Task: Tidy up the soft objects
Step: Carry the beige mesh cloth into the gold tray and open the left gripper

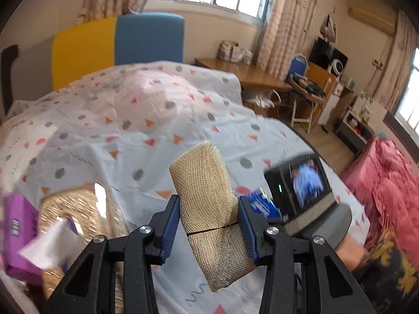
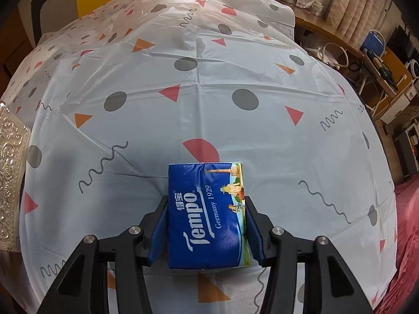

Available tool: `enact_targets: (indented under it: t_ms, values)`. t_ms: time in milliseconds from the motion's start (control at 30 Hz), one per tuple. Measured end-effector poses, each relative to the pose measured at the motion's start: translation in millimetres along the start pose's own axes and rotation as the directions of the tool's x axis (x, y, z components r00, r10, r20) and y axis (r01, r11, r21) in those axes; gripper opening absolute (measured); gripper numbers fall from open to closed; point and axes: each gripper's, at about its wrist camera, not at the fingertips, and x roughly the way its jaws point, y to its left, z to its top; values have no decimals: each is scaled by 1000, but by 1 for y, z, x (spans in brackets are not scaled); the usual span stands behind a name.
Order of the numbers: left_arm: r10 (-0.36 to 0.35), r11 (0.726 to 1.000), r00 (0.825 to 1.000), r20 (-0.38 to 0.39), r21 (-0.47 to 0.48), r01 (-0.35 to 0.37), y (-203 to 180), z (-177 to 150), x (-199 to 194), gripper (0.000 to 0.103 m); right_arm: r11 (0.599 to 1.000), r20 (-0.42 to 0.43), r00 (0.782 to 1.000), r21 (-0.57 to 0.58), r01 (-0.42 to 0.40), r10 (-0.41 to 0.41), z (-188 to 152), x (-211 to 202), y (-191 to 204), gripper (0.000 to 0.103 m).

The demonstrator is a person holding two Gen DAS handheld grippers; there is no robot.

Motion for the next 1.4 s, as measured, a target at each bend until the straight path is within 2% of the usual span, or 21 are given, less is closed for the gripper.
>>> enact_targets:
  t_ms: [67,267,433,533,767,900,1000,1167,1300,1400]
  values:
    - [29,999,999,41,-25,-28,17,12,-15,44,1000,13,1000,-22,14,-14,-1,-1,5,52]
    - [120,988,984,131,-108,-106,70,28,-56,44,1000,10,1000,12,-22,22,-1,1,-2,53]
    - [214,963,960,179,-202,-176,124,19,-98,44,1000,25,1000,-10,-5,5,-4,0,1,52]
    - [286,942,940,188,-236,-239,152,0,-118,44,999,40,999,-32,4,-3,-4,1,3,52]
    - [436,864,891,130,-337,-374,215,-67,-152,44,999,48,999,-41,11,-9,-6,-1,5,52]
    - [492,821,867,83,-377,-430,234,-104,-167,44,997,65,997,-71,33,-28,-7,-2,9,52]
    - [540,785,839,67,-400,-473,246,-129,-183,45,994,79,996,-96,45,-38,-8,-2,11,52]
    - [594,725,804,8,-437,-531,264,-169,-203,45,989,96,993,-128,77,-65,-9,-3,16,52]
    - [633,684,773,-29,-446,-577,274,-196,-214,45,990,90,994,-119,73,-63,-9,-2,15,52]
    - [642,662,765,-49,-470,-585,279,-210,-220,45,992,86,995,-108,67,-58,-8,-2,14,52]
